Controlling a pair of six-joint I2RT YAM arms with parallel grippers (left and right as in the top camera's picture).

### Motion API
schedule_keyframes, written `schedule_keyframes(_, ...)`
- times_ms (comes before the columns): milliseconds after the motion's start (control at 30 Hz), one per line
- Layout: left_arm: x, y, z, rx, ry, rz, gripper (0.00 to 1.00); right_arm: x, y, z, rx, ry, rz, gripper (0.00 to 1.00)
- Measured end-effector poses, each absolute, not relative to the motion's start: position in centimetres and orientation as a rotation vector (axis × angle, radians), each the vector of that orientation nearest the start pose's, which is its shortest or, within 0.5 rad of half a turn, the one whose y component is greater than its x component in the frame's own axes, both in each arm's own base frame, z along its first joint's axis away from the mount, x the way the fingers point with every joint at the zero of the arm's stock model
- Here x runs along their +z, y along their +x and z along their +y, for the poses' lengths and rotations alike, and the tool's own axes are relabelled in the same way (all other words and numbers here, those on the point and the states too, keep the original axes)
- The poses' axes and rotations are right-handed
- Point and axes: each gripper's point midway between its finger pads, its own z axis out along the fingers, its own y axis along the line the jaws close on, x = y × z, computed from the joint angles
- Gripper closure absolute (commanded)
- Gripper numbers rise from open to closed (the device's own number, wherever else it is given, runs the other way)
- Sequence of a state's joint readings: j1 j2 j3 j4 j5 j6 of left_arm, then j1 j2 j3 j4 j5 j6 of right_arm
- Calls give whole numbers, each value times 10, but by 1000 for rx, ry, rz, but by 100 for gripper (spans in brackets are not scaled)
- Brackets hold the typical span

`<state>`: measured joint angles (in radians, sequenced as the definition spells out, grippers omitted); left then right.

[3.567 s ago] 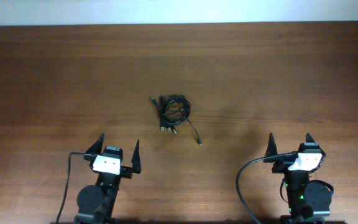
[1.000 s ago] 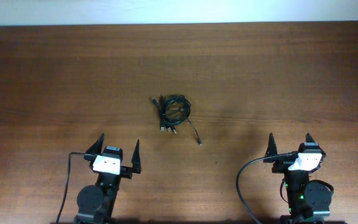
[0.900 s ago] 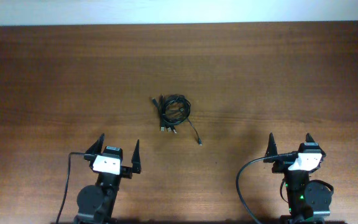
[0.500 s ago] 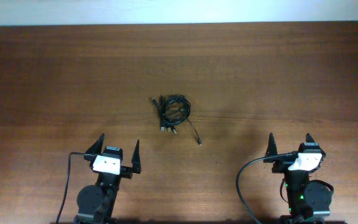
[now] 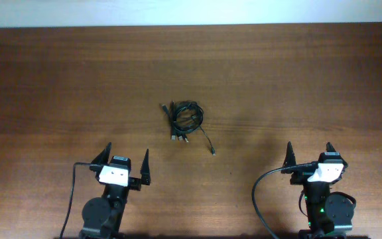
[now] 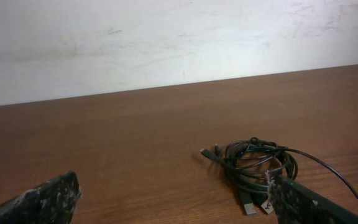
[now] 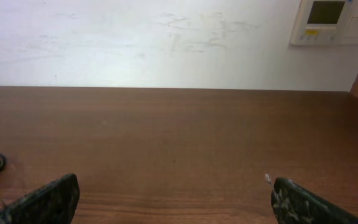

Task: Untangle cables

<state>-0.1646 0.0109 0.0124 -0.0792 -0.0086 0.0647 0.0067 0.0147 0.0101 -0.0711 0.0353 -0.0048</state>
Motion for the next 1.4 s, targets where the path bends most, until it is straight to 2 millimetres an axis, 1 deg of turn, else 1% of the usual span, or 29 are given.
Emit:
schedule_keyframes(300,158,243,-39,-69,182,1637,1,158,246,-4,-28,18,1646,2)
schedule_keyframes(367,163,243,-39,-70,179,1617,1,158,246,-4,-28,17,1646,1)
schedule_keyframes(500,206,242,-38,-71,154,1440,1,158,246,-4,-23,23,1646,2)
schedule_keyframes(533,214,241,-37,-72,149,1407,1,158,246,-4,-5,42,1645,1)
schedule_keyframes(567,222,240,-37,-73,146,1378,1,158,246,-3,22,58,1645,1)
schedule_keyframes(633,228,238,-37,-73,144,1363,1,163,247,4,82,49,1626,1)
schedule_keyframes(667,238,236,-37,-73,143,1354,1,173,247,11,124,29,1586,1)
schedule_keyframes(733,276,224,-35,-75,138,1312,1,189,245,21,181,-14,1530,2)
schedule_keyframes(767,287,219,-34,-75,139,1318,1,198,243,25,196,-28,1515,1)
schedule_keyframes(800,305,210,-32,-75,137,1306,1,215,240,26,206,-37,1488,2)
schedule_keyframes(867,348,187,-28,-76,133,1268,1,272,223,29,219,-58,1384,1)
schedule_keyframes(900,367,176,-27,-77,131,1252,1,299,212,30,222,-65,1334,1)
schedule_keyframes(933,396,162,-24,-77,127,1220,1,327,199,31,223,-72,1290,1)
schedule_keyframes(967,404,157,-23,-77,128,1227,1,343,189,31,225,-75,1277,1)
schedule_keyframes(1000,417,151,-22,-76,131,1246,1,360,179,32,227,-79,1262,1)
schedule_keyframes(1033,436,146,-22,-76,132,1261,1,376,170,32,229,-79,1261,1)
schedule_keyframes(1067,445,146,-22,-75,137,1300,1,391,162,32,229,-81,1257,1)
schedule_keyframes(1100,460,148,-22,-75,143,1363,1,400,163,32,233,-77,1309,1)
schedule_keyframes(1133,466,150,-23,-76,150,1403,1,401,165,32,235,-73,1348,2)
schedule_keyframes(1167,472,154,-26,-85,167,1466,1,409,170,33,241,-68,1413,2)
schedule_keyframes(1200,484,160,-30,-100,187,1505,1,418,176,33,243,-65,1441,2)
schedule_keyframes(1233,487,166,-35,-115,209,1561,1,416,182,33,244,-62,1504,2)
schedule_keyframes(1300,487,189,-48,-159,264,1711,1,415,203,38,257,-92,1636,2)
schedule_keyframes(1333,479,195,-50,-168,276,1785,1,406,210,42,280,-100,1725,1)
schedule_keyframes(1367,473,201,-53,-177,288,1853,1,401,217,46,308,-113,1790,2)
schedule_keyframes(1400,467,212,-58,-197,305,1934,1,398,228,51,336,-127,1849,1)
